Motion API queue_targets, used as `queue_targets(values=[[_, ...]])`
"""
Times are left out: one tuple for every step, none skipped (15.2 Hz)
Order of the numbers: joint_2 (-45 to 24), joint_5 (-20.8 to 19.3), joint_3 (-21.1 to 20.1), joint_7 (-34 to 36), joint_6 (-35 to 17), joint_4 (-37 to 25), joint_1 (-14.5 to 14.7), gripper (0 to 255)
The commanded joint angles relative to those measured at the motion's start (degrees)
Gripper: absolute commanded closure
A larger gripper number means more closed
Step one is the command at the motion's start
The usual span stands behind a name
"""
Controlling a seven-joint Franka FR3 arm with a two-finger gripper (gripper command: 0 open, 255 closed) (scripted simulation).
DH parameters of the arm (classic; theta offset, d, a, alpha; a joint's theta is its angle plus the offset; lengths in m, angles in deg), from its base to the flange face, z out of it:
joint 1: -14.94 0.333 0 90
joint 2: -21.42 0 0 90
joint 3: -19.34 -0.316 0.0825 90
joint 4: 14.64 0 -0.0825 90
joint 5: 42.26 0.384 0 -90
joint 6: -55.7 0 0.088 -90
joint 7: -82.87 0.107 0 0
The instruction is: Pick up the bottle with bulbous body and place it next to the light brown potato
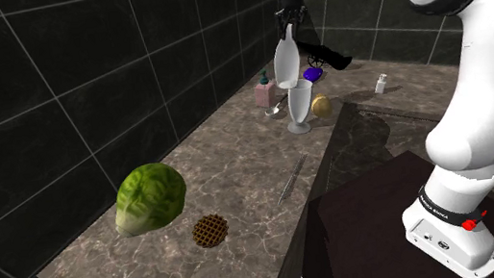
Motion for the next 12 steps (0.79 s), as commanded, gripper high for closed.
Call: queue_targets(values=[[-2.9,-0.4,0.6,-1.9,1.8,-4.7,-0.7,255],[-4.4,-0.5,1.0,-2.8,2.7,-7.1,-1.1,255],[-6.3,-0.7,1.3,-3.9,3.7,-10.1,-1.5,255],[-6.0,-0.7,1.3,-3.9,2.7,-8.7,-1.7,255],[-5.6,-0.6,1.3,-3.9,1.7,-7.3,-1.8,255],[-5.3,-0.5,1.3,-3.9,0.8,-6.1,-2.0,255],[-5.1,-0.4,1.3,-3.9,-0.1,-4.9,-2.1,255],[-4.8,-0.4,1.3,-3.9,-1.0,-3.8,-2.2,255],[-4.6,-0.3,1.3,-3.9,-1.9,-2.7,-2.3,255],[-4.4,-0.3,1.3,-3.9,-2.8,-1.6,-2.4,255],[-4.2,-0.2,1.3,-3.9,-3.7,-0.6,-2.5,255],[-4.1,-0.2,1.3,-3.9,-4.5,0.4,-2.6,255]])
